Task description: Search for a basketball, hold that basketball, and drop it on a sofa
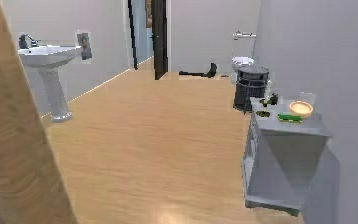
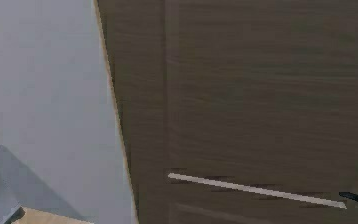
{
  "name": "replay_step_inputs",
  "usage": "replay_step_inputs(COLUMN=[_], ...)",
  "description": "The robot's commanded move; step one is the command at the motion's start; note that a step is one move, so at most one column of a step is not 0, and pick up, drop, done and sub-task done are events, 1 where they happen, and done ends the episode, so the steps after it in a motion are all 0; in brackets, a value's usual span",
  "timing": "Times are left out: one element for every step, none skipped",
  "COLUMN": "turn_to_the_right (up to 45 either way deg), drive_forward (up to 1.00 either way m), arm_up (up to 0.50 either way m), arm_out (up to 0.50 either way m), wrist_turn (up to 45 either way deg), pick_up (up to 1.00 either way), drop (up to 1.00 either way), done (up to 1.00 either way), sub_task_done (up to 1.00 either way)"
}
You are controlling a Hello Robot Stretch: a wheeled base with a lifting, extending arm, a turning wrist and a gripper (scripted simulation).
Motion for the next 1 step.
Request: replay_step_inputs(turn_to_the_right=[-9.0], drive_forward=[0.00], arm_up=[0.00], arm_out=[0.00], wrist_turn=[0.0], pick_up=[0.00], drop=[0.00], done=[0.00], sub_task_done=[0.00])
